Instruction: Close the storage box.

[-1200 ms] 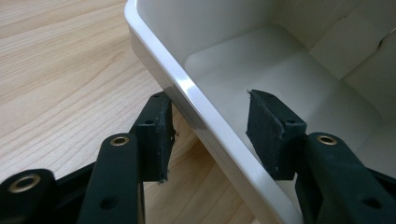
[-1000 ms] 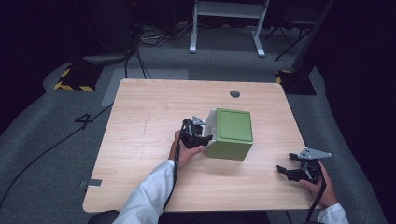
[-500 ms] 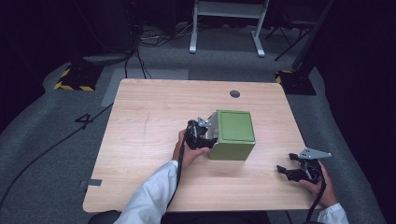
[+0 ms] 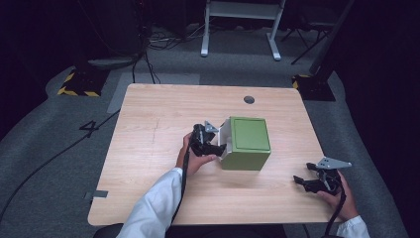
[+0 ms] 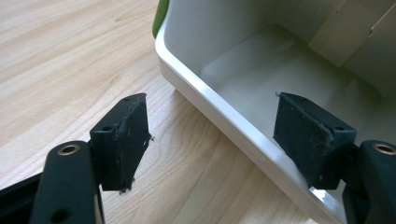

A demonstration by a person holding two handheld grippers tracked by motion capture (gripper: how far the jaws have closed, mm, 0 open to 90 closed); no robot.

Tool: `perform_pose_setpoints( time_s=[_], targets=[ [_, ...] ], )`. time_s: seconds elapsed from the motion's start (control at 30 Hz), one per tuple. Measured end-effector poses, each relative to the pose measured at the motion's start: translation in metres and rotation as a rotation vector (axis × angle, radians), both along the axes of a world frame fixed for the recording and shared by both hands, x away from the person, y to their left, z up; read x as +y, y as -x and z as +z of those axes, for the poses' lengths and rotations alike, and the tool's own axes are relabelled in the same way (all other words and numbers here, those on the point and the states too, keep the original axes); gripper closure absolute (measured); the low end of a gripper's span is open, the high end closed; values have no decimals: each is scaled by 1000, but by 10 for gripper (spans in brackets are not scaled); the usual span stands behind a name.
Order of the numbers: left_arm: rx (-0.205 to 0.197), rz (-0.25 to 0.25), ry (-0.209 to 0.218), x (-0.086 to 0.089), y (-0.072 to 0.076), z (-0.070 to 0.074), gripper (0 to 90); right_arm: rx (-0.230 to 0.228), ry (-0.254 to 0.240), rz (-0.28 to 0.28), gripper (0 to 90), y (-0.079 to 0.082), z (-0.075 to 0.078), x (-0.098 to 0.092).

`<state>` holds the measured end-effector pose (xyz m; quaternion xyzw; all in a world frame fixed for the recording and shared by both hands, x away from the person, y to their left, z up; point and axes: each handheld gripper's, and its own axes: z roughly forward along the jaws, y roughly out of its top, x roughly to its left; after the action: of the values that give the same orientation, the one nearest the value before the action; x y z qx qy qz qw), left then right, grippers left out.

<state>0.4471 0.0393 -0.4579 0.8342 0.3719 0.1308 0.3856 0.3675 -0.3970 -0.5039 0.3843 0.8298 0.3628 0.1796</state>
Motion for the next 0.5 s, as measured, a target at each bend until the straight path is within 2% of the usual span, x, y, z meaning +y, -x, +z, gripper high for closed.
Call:
perform_pose_setpoints(
  time_s=[0.27,0.33,0.37,0.5],
  targets=[
    [-13,-13,-26,4,4,8,249,1,-1,0,157,0,0,0],
    [-22,-14,-31,5,6,9,241,1,0,0,157,0,0,0],
    [-40,-21,-46,6,8,11,239,1,0,0,157,0,0,0],
    [-54,-20,-44,9,11,15,230,1,-1,0,157,0,0,0]
  ],
)
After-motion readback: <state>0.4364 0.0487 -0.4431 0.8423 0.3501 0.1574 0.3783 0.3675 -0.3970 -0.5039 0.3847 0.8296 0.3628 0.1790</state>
